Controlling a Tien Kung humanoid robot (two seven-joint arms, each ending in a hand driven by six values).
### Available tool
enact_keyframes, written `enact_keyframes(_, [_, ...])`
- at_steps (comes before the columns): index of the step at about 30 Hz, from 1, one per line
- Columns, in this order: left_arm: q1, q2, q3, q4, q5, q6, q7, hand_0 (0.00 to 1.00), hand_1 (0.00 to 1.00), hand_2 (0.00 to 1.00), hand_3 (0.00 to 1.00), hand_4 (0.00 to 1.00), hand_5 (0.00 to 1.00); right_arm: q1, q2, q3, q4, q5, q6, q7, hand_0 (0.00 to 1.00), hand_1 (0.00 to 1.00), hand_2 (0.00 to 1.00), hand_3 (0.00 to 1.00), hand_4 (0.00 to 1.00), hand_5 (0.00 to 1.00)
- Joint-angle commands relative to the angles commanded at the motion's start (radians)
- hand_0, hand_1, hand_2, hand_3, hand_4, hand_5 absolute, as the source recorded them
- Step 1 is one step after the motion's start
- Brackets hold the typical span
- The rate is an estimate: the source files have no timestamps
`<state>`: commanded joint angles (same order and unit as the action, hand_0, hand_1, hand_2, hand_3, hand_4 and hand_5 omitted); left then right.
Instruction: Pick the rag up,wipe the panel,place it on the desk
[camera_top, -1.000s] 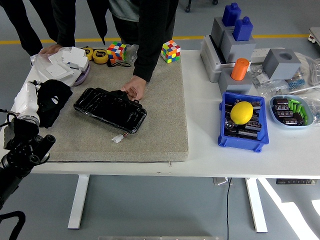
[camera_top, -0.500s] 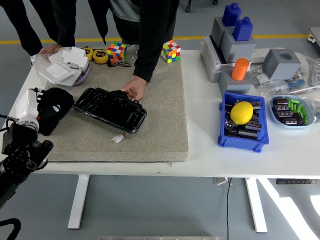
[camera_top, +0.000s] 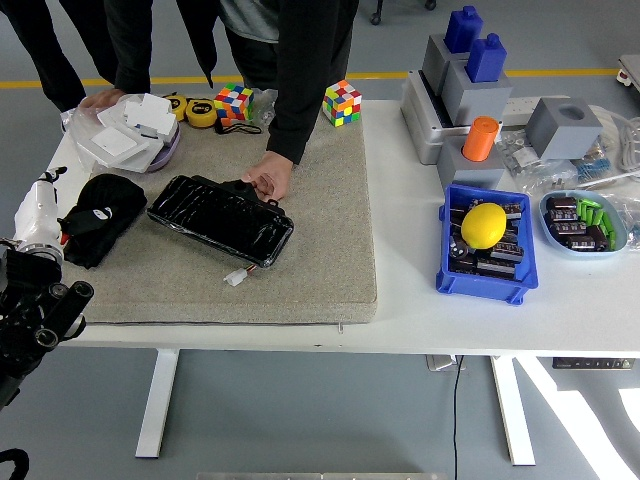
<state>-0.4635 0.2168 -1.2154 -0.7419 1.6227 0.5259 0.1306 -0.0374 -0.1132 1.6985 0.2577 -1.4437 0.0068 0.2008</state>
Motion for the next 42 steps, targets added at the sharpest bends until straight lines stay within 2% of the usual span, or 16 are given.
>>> enact_keyframes(4, [0.037, 0.006, -0.041, -0.098, -0.035, -0.006, -0.018, 0.713, 0.874, 0.92, 0.916, 0.998, 0.233, -0.001, 0.002, 0.006, 0.0, -0.004, 0.0, 0.0, 0.531, 0.552, 0.49, 0.522, 0.88, 0.35])
enact_keyframes(5, [0.048, 0.006, -0.056, -0.124, -0.043, -0.01, -0.025, 0.652, 0.805, 0.856, 0.881, 0.998, 0.257, -0.001, 0.003, 0.006, 0.0, -0.003, 0.0, 0.0, 0.533, 0.551, 0.49, 0.522, 0.88, 0.35])
enact_keyframes(7, [0.069, 0.004, -0.086, -0.166, -0.071, -0.018, -0.05, 0.652, 0.805, 0.856, 0.881, 0.998, 0.257, -0.001, 0.004, 0.007, 0.0, -0.003, 0.0, 0.0, 0.533, 0.551, 0.49, 0.522, 0.88, 0.35])
enact_keyframes(10, [0.098, -0.008, -0.143, -0.223, -0.138, -0.028, -0.129, 0.652, 0.805, 0.856, 0.881, 0.998, 0.257, -0.001, 0.005, 0.008, -0.001, -0.005, 0.0, 0.0, 0.533, 0.551, 0.49, 0.522, 0.88, 0.35])
enact_keyframes(11, [0.107, -0.016, -0.169, -0.235, -0.177, -0.036, -0.174, 0.675, 0.801, 0.839, 0.835, 0.998, 0.281, -0.001, 0.005, 0.008, -0.002, -0.006, 0.0, 0.0, 0.532, 0.552, 0.49, 0.522, 0.88, 0.349])
enact_keyframes(16, [0.13, -0.049, -0.264, -0.26, -0.331, -0.075, -0.359, 0.675, 0.801, 0.839, 0.835, 0.998, 0.281, 0.0, 0.005, 0.011, -0.006, -0.01, 0.001, 0.0, 0.532, 0.552, 0.49, 0.522, 0.88, 0.349])
enact_keyframes(17, [0.135, -0.056, -0.279, -0.265, -0.36, -0.079, -0.388, 0.564, 0.7, 0.715, 0.744, 0.98, 0.282, 0.001, 0.005, 0.012, -0.007, -0.01, 0.001, -0.001, 0.532, 0.551, 0.489, 0.522, 0.879, 0.349])
enact_keyframes(19, [0.148, -0.072, -0.314, -0.282, -0.42, -0.087, -0.436, 0.564, 0.7, 0.715, 0.744, 0.98, 0.282, 0.003, 0.006, 0.019, -0.011, -0.013, 0.001, -0.001, 0.532, 0.551, 0.489, 0.522, 0.879, 0.349])
enact_keyframes(22, [0.166, -0.09, -0.359, -0.306, -0.467, -0.096, -0.457, 0.564, 0.7, 0.715, 0.744, 0.98, 0.282, 0.006, 0.005, 0.028, -0.017, -0.02, 0.001, -0.001, 0.532, 0.551, 0.489, 0.522, 0.879, 0.349])
enact_keyframes(23, [0.169, -0.092, -0.365, -0.309, -0.472, -0.099, -0.457, 0.53, 0.652, 0.669, 0.701, 0.949, 0.274, 0.006, 0.004, 0.03, -0.018, -0.021, 0.001, -0.001, 0.532, 0.552, 0.489, 0.521, 0.88, 0.35])
enact_keyframes(27, [0.185, -0.099, -0.397, -0.323, -0.489, -0.123, -0.452, 0.53, 0.652, 0.669, 0.701, 0.949, 0.274, 0.01, 0.001, 0.036, -0.025, -0.031, -0.001, -0.001, 0.532, 0.552, 0.489, 0.521, 0.88, 0.35])
enact_keyframes(42, [0.213, -0.118, -0.447, -0.365, -0.499, -0.153, -0.446, 0.528, 0.641, 0.665, 0.679, 0.956, 0.297, 0.021, -0.006, 0.095, -0.056, -0.094, -0.004, 0.0, 0.532, 0.553, 0.49, 0.522, 0.88, 0.351])
